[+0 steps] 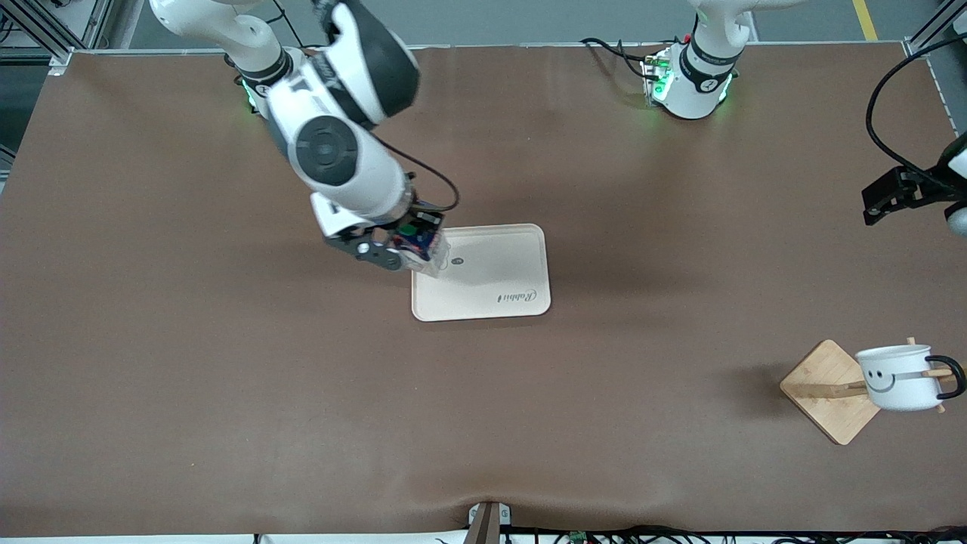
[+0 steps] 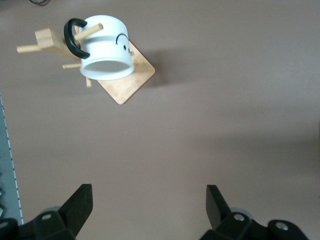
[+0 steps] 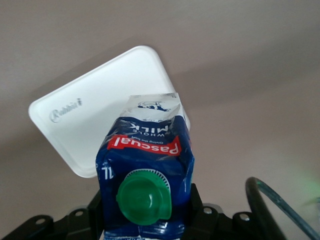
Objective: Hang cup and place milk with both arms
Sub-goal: 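Lift the milk carton off the tray with the right gripper, then carry the milk carton away from the tray and lower it with the right gripper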
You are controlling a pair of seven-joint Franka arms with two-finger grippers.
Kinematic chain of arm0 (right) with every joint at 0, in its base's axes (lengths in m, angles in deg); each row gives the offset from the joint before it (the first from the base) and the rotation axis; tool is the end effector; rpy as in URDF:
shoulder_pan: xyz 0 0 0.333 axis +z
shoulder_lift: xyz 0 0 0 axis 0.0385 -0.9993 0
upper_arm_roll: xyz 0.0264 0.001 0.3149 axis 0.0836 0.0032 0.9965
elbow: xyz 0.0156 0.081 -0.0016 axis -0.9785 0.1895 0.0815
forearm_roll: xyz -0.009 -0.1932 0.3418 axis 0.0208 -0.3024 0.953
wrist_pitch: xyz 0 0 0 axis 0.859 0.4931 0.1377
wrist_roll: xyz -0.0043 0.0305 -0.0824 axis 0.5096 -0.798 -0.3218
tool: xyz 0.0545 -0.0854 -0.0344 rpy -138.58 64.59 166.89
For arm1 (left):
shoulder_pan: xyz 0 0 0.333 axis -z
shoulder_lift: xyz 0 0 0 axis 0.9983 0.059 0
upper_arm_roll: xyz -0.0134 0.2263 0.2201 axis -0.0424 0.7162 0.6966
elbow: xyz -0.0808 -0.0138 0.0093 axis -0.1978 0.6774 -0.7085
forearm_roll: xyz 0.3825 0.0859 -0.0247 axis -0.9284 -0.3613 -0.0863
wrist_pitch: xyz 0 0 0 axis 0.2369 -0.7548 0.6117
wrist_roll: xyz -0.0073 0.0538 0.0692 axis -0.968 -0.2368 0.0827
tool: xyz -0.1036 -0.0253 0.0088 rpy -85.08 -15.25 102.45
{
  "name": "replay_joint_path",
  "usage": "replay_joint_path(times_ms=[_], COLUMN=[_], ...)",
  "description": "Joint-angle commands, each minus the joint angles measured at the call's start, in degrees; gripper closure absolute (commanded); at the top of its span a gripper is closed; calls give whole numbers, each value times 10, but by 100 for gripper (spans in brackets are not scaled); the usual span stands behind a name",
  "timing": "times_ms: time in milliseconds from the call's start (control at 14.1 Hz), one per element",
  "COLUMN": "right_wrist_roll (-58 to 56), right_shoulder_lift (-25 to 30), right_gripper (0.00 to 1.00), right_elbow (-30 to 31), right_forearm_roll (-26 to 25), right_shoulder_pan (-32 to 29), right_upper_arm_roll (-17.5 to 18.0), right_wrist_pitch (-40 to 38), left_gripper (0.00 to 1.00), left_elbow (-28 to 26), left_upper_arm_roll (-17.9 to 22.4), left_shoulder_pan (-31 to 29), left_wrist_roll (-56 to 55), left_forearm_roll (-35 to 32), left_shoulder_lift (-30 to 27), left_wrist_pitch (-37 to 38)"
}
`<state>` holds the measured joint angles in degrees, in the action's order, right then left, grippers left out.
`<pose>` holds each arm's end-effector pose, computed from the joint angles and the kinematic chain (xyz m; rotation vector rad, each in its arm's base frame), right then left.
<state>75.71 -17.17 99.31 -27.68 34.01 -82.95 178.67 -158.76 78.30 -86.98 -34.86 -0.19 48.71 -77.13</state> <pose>0.5458 0.3601 0.4695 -3.0132 0.5718 0.4480 0.5698 -0.0077 0.6376 -3.0083 0.1066 -0.0409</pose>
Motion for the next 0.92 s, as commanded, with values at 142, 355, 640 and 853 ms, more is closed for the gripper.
replay_joint_path(times_ms=[142,355,640,853], right_wrist_roll=[-169,-235,-393,-500], right_shoulder_lift=[39,58,81,111], right_gripper=[100,100,100,100], right_elbow=[25,67,128,207], right_forearm_roll=[11,-23,-61,-66], right_shoulder_pan=[-110,-135,-144,-144], right_upper_arm_roll=[4,-16,-101,-171], right_wrist_pitch=[-61,-59,-52,1], left_gripper=[0,0,0,0], left_elbow=[-85,-87,-87,-86], left_upper_arm_roll=[58,60,60,57], left_shoulder_pan=[51,53,54,55], left_wrist_roll=[4,5,4,-1], left_forearm_roll=[8,17,18,19], left_shoulder_lift=[-87,-89,-89,-91], left_wrist_pitch=[-3,-4,-4,-3])
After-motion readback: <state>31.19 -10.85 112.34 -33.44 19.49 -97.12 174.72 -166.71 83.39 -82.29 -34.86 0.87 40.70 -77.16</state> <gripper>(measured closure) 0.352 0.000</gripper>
